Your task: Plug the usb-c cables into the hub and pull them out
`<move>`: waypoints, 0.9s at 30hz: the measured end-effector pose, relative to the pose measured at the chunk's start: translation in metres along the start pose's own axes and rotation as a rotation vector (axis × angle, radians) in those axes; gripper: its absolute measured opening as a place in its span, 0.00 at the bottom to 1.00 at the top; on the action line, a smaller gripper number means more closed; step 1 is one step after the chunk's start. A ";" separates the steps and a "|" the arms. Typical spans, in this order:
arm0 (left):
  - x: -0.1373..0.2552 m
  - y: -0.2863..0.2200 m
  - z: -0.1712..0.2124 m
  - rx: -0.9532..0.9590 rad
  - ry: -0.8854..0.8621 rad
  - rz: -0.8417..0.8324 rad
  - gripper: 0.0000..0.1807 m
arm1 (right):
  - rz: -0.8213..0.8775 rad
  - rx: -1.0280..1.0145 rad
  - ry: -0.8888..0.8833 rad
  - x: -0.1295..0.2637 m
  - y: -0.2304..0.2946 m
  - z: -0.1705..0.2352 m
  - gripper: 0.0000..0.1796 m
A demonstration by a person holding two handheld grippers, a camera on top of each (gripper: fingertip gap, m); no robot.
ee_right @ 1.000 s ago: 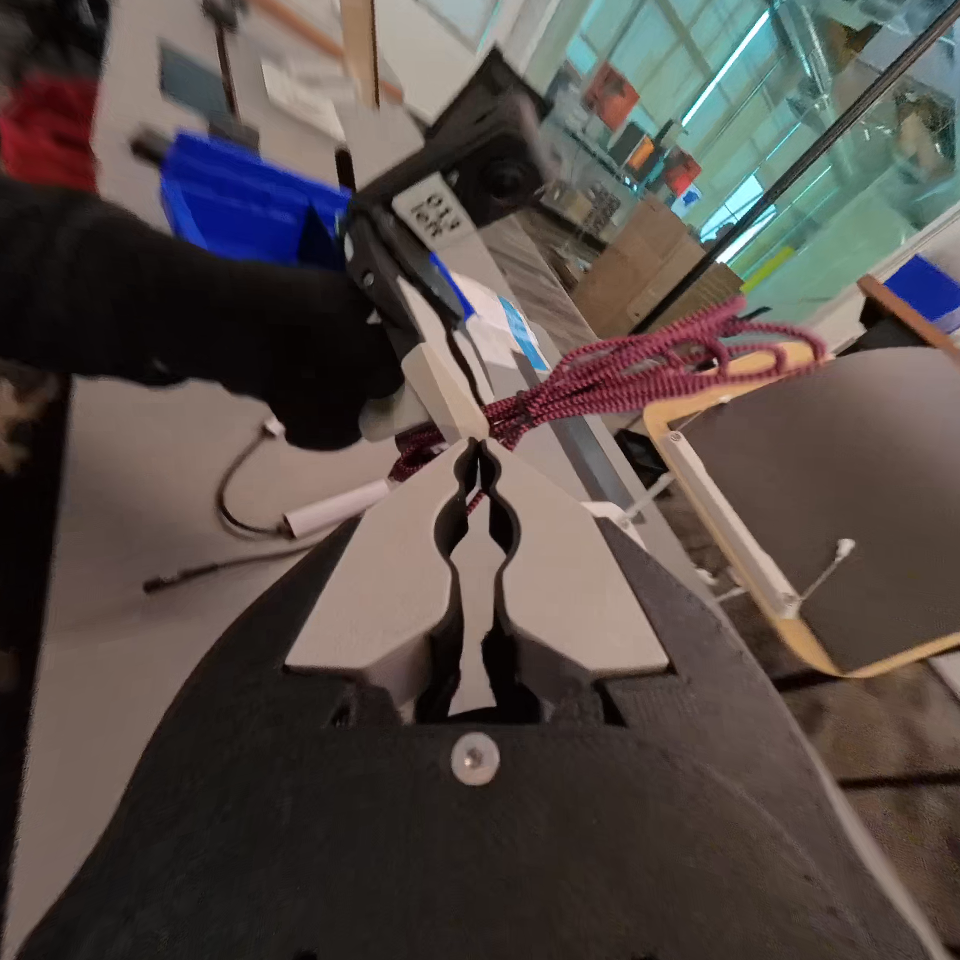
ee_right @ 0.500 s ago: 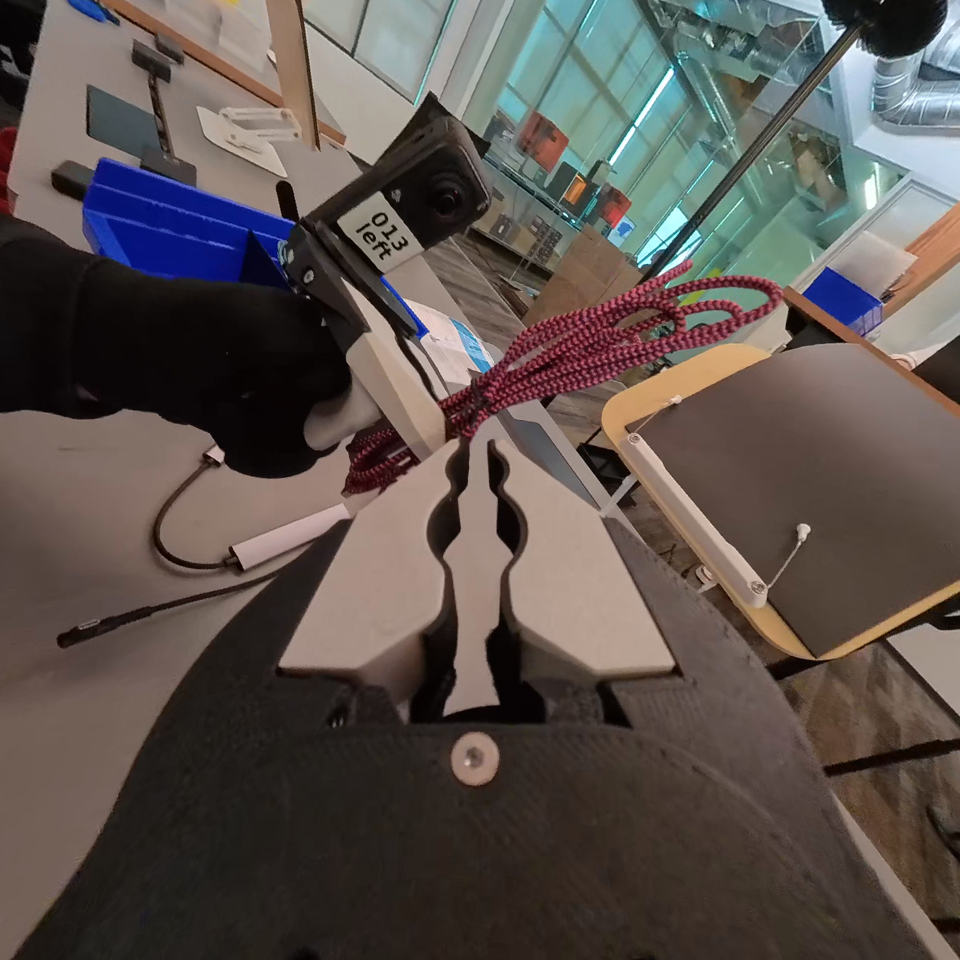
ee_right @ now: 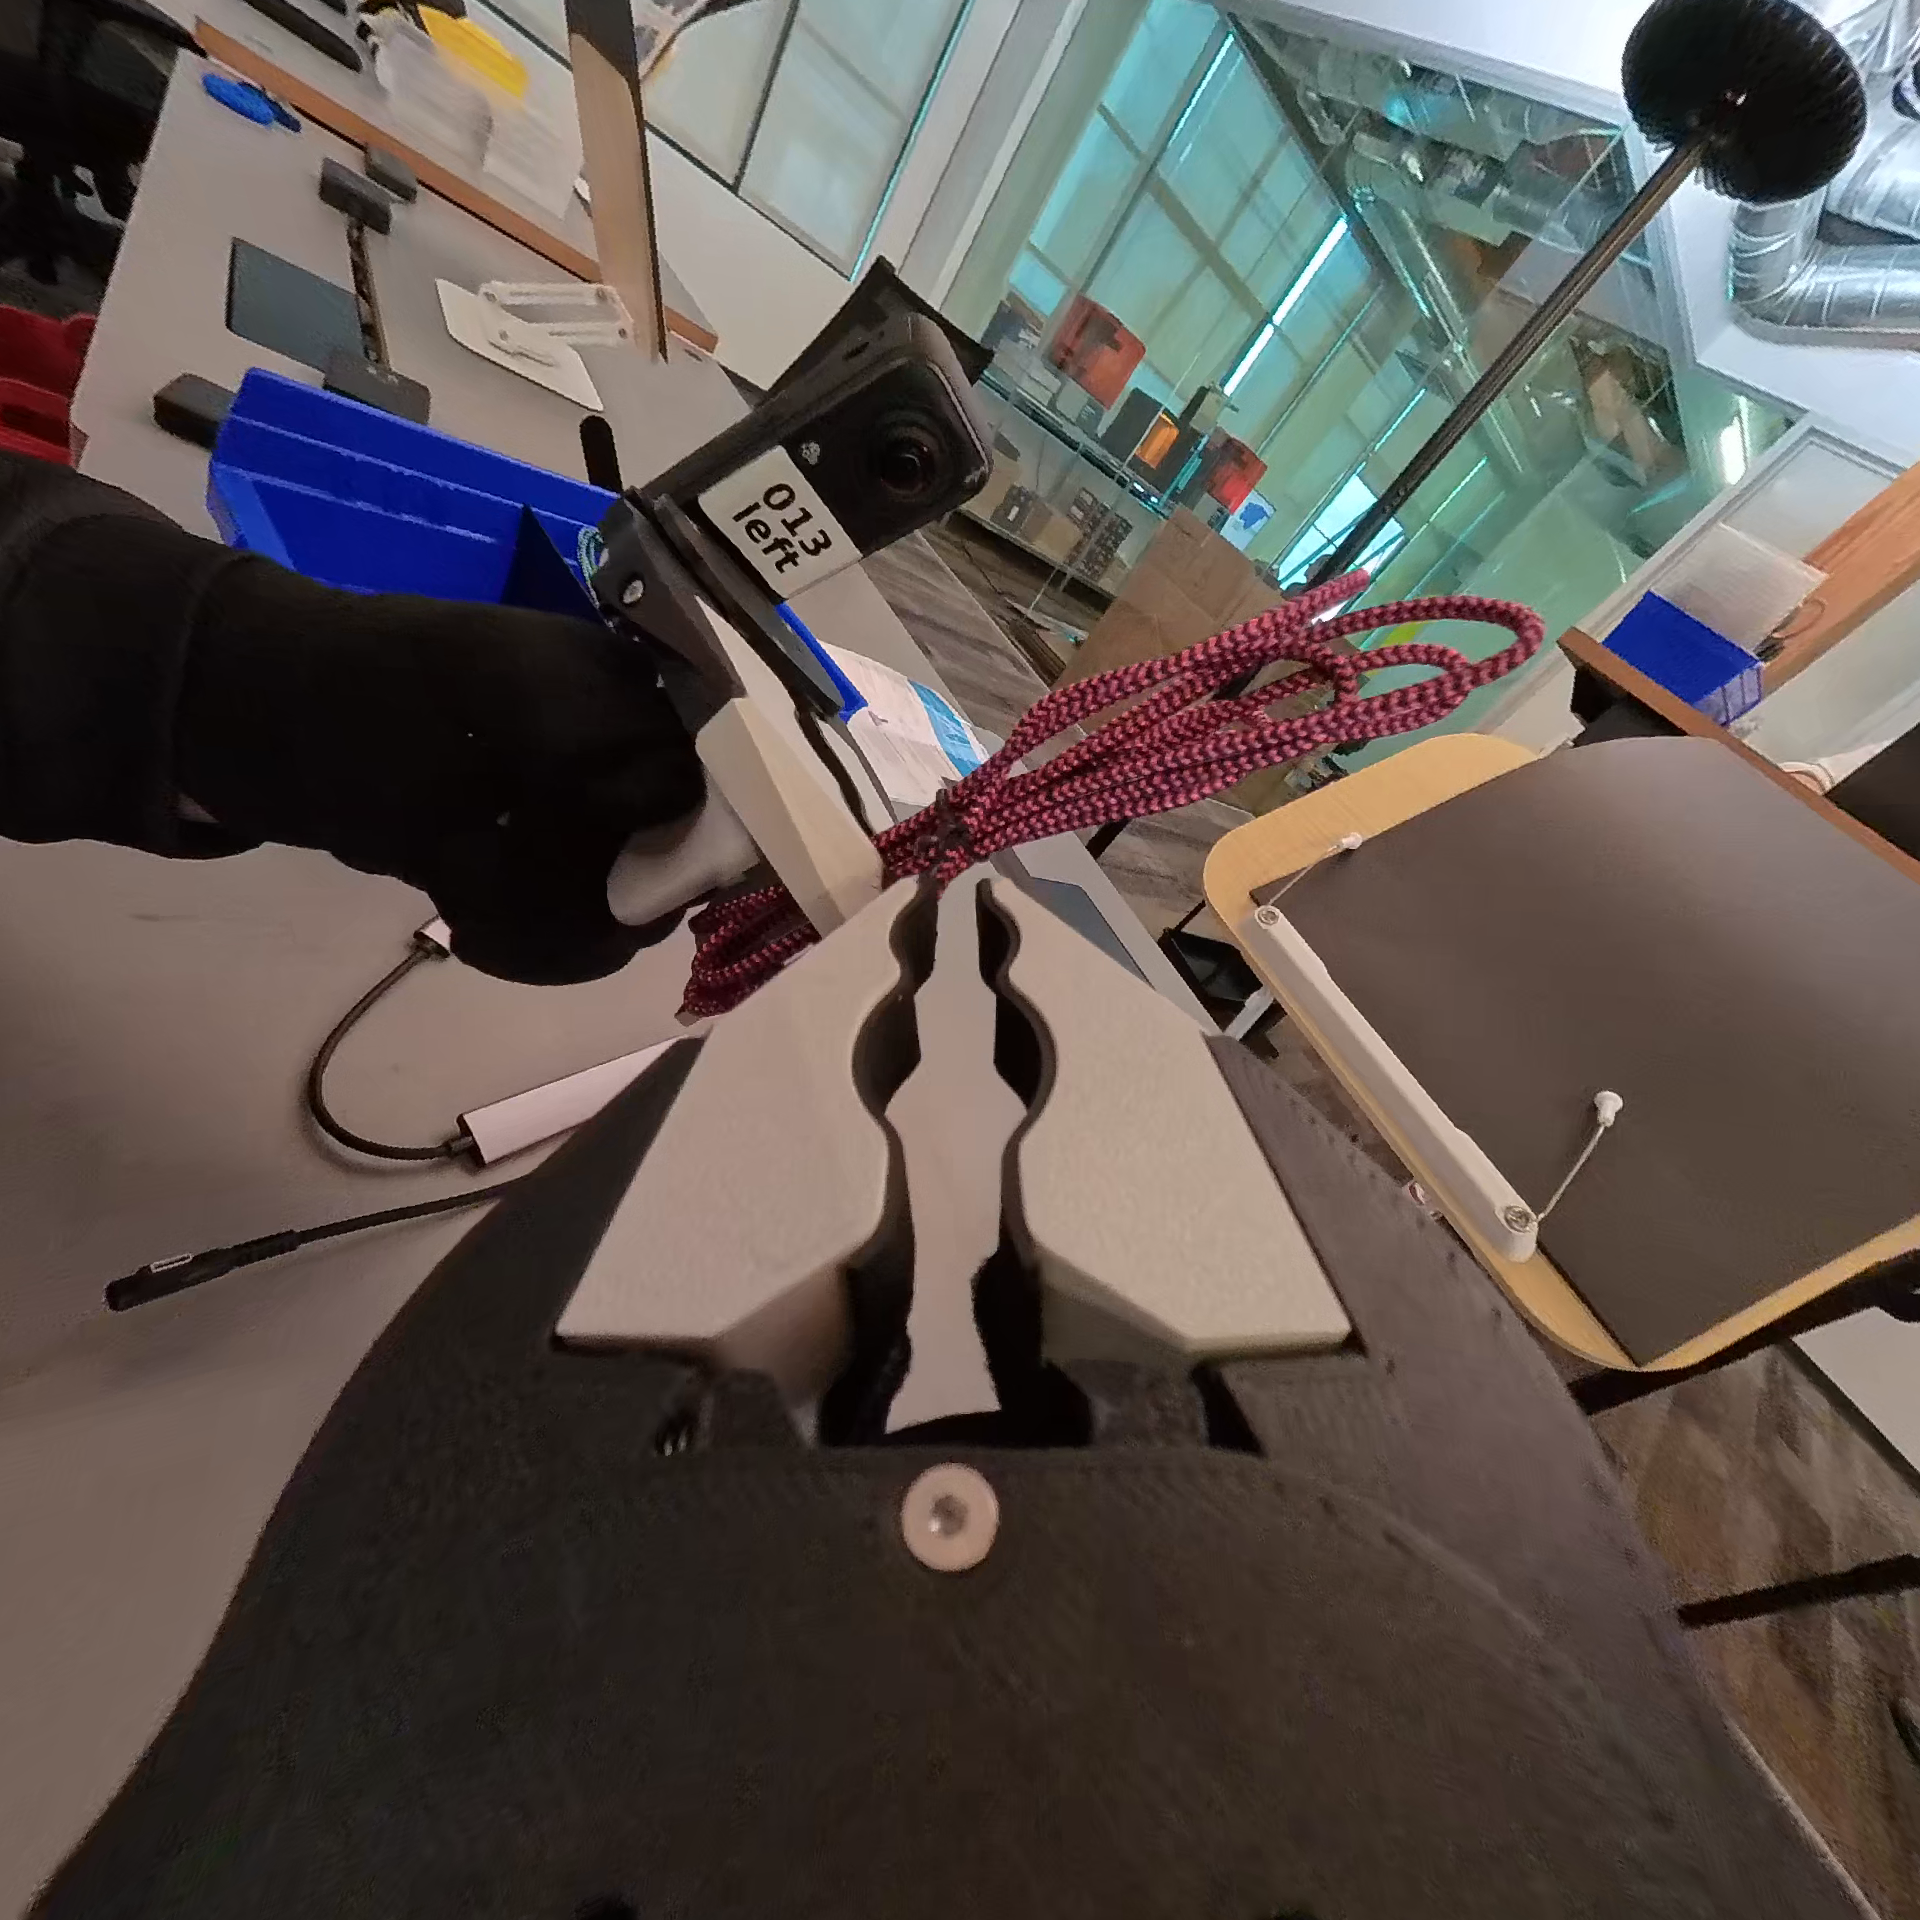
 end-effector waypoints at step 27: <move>-0.002 0.001 0.003 0.004 0.013 0.001 0.02 | 0.071 0.212 0.048 0.001 0.009 -0.007 0.00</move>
Point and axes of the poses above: each gripper's, where its closed fingertips meet, x back along the fingers, z out of its underside, y = z × x across the jaws, the point moved 5 cm from there along x, back along the fingers
